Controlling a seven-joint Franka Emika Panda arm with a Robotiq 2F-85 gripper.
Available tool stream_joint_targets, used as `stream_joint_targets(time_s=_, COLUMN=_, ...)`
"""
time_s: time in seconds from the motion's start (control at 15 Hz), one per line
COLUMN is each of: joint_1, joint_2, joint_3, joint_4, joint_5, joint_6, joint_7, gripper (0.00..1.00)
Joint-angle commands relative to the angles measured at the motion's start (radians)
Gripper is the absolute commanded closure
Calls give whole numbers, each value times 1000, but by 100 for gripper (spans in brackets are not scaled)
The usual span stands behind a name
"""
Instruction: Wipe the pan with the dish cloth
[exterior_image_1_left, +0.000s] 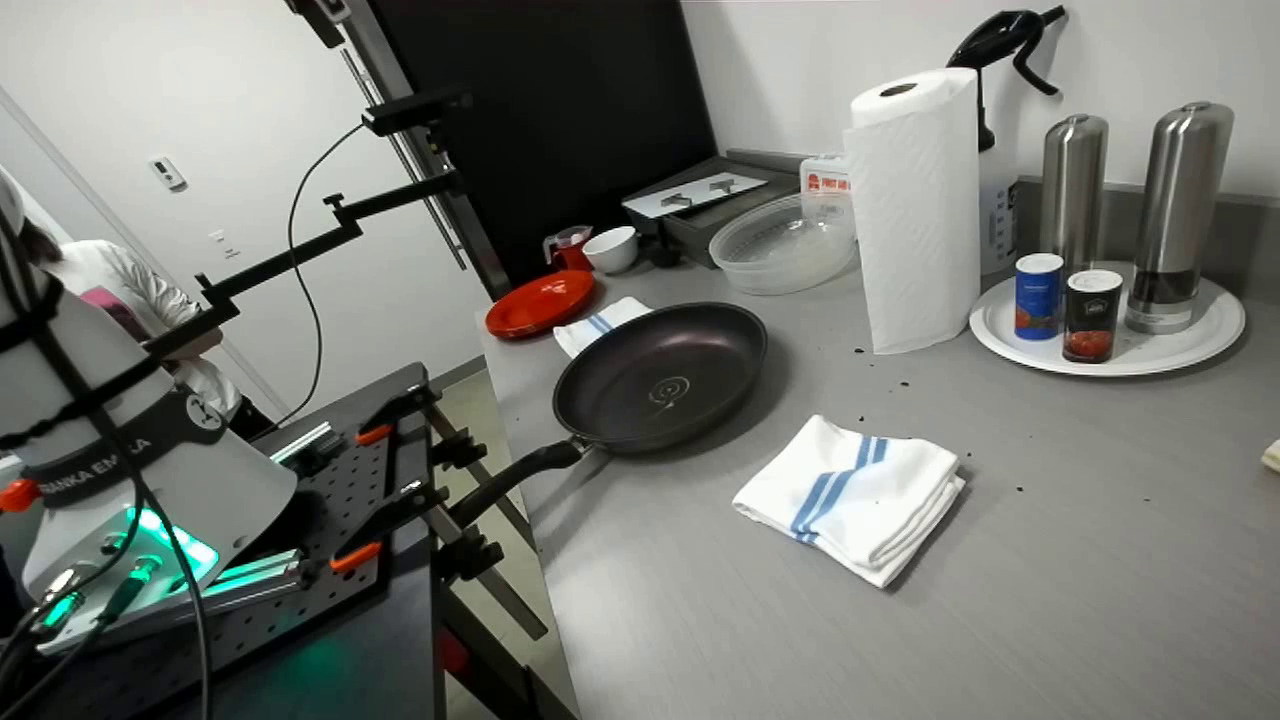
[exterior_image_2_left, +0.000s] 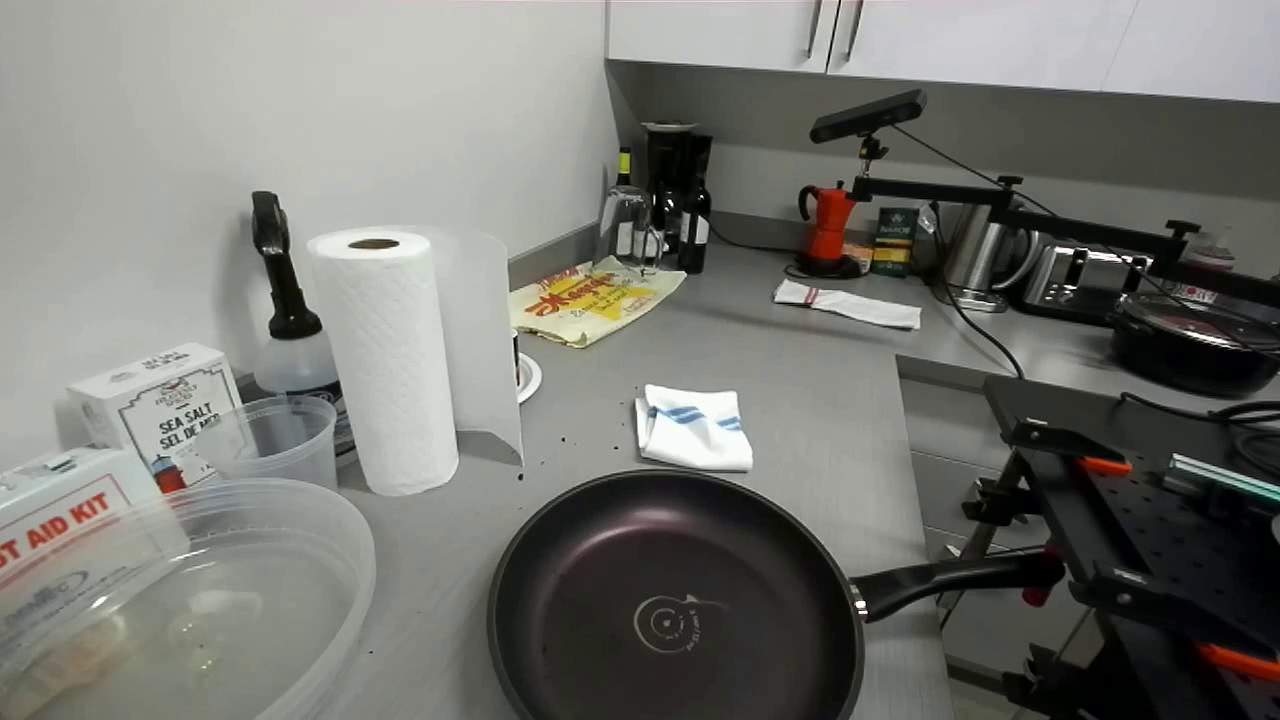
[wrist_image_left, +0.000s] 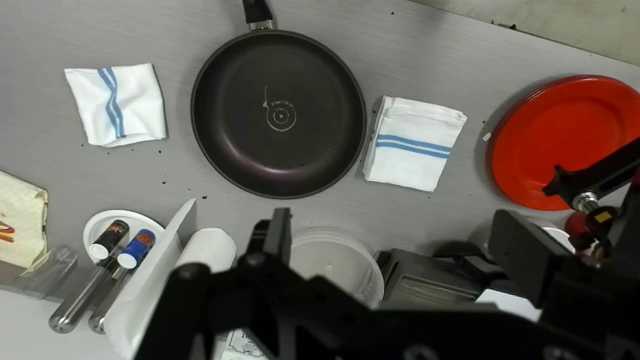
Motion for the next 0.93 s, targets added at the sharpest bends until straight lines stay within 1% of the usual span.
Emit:
stream_joint_targets(time_s=0.0, joint_1=10, joint_2=5, joint_3=-6, joint_4=2, joint_5=-7, joint_6=-4, joint_7=5, gripper=0)
stream_joint_targets(time_s=0.2, joint_1=9, joint_2=17, joint_3=0, joint_4=-4, joint_5=-9, joint_6=1, joint_7=11, gripper=0)
stream_joint_targets(time_s=0.47, joint_1=-1, joint_2=63, joint_3=1, joint_4=-20, joint_5=-4, joint_6=12, joint_7=29, gripper=0)
stream_joint_targets(time_s=0.6, joint_1=-16, joint_2=99, joint_3=2, joint_4=-32, joint_5=-6, joint_6=33, joint_7=58, gripper=0)
stream_joint_targets(time_s=0.87, joint_1=-59, joint_2=195, joint_3=-3, joint_4=-53, joint_5=-16, joint_6=117, joint_7=128, gripper=0)
